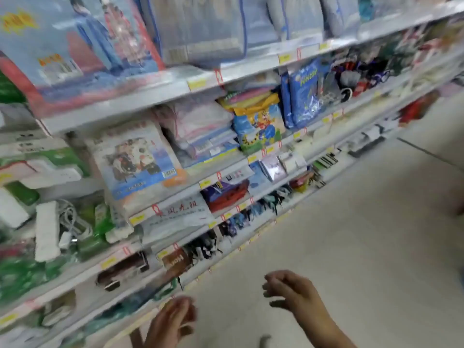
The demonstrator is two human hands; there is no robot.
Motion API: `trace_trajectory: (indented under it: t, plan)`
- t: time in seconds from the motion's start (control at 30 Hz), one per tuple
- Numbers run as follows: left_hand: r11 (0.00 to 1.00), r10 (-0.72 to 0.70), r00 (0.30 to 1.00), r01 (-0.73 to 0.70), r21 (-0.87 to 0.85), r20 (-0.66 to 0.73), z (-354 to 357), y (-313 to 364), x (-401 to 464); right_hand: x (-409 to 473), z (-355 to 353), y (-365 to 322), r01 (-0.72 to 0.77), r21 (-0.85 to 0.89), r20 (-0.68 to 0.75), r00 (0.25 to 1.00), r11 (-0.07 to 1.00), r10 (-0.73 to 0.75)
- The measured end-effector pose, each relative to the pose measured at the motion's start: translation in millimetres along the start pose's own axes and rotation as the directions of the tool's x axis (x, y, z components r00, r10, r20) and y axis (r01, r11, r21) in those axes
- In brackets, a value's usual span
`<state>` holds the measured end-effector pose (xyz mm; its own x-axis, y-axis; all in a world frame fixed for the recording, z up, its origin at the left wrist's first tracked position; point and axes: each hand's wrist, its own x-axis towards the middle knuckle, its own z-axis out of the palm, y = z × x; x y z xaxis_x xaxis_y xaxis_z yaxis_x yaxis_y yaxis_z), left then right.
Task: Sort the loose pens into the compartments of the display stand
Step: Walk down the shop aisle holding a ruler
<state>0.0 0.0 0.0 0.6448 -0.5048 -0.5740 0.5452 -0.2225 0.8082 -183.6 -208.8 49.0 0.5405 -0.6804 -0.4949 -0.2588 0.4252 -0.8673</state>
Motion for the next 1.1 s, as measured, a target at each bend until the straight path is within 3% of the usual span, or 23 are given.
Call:
trace_trajectory:
  t: [0.07,0.2,0.4,0.53,0.67,0.8,1.1]
  plan:
    - [0.993,0.077,0.995,-0.082,0.087,0.058,41,16,20,-3,-12,-6,0.070,0.009,-0.036,0.997,0.998,-0.069]
    - [0.963,0.146,0.928,-0.212,0.164,0.343,101,30,22,-25,-57,-3,0.187,0.083,-0.232,0.959,0.979,-0.163]
    - [0.917,-0.031,0.785,-0.224,0.330,0.619,234,13,32,-48,-154,21,0.196,0.157,-0.543,0.836,0.968,-0.081]
    - [0.868,-0.158,0.688,-0.246,0.432,0.709,335,-8,35,-48,-226,35,0.196,0.225,-0.667,0.745,0.954,0.005]
    - [0.788,-0.211,0.613,-0.354,0.504,0.761,425,-12,46,-29,-292,34,0.162,0.252,-0.691,0.720,0.954,0.060]
    - [0.688,-0.185,0.537,-0.527,0.498,0.823,500,20,77,10,-348,2,0.174,0.205,-0.689,0.724,0.963,0.016]
    - [0.671,-0.044,0.537,-0.609,0.423,0.843,664,85,223,189,-465,-118,0.233,0.046,-0.623,0.767,0.971,-0.154]
